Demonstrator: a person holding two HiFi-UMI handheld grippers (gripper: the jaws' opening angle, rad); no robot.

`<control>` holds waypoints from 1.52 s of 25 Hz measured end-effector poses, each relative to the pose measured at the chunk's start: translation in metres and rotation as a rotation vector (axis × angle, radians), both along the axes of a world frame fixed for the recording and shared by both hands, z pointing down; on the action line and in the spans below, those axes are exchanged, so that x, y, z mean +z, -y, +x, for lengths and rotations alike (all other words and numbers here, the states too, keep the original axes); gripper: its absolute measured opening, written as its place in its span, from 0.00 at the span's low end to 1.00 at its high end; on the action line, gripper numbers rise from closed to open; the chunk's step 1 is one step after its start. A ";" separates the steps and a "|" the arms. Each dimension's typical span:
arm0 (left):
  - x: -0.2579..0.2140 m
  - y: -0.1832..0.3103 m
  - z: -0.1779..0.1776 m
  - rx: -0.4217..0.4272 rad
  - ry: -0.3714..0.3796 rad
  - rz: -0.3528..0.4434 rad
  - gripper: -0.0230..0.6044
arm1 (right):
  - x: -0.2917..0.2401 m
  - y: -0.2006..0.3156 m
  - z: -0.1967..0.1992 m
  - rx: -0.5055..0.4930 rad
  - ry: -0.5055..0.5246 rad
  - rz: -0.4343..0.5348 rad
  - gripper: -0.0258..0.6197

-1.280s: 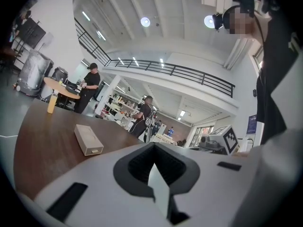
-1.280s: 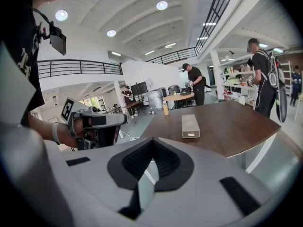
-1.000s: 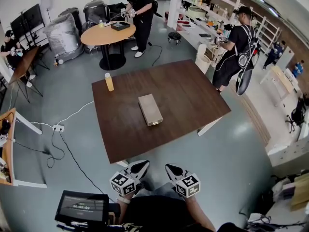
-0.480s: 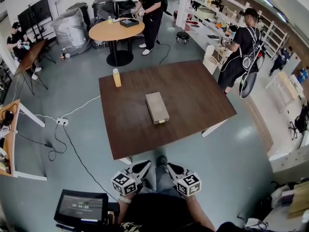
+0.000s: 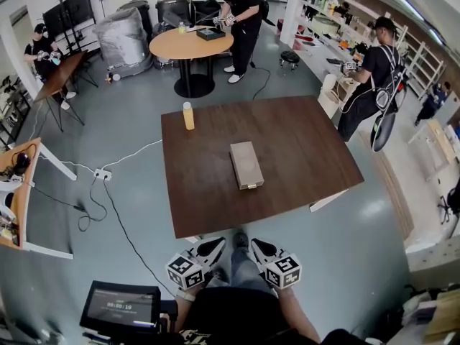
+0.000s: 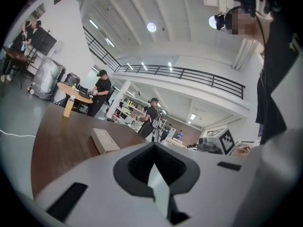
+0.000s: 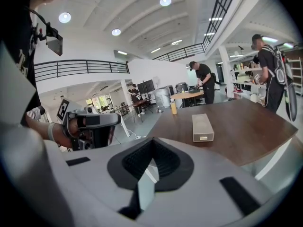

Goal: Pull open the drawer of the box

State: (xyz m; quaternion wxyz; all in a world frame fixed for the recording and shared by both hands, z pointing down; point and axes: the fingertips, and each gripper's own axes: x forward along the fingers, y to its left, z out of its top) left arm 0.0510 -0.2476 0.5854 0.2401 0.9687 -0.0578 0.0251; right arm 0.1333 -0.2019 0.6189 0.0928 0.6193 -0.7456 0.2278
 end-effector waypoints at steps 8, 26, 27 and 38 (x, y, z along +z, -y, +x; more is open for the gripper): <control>0.000 0.014 -0.002 -0.048 0.018 -0.002 0.04 | 0.005 0.019 0.011 -0.021 0.014 -0.010 0.02; 0.006 0.047 0.012 -0.161 0.064 -0.023 0.04 | 0.050 0.074 0.080 0.064 0.032 -0.101 0.06; 0.007 0.049 0.012 -0.163 0.068 -0.025 0.04 | 0.053 0.076 0.081 0.064 0.030 -0.106 0.07; 0.009 0.082 0.020 -0.197 0.087 -0.037 0.04 | 0.090 0.112 0.106 0.100 -0.068 -0.183 0.18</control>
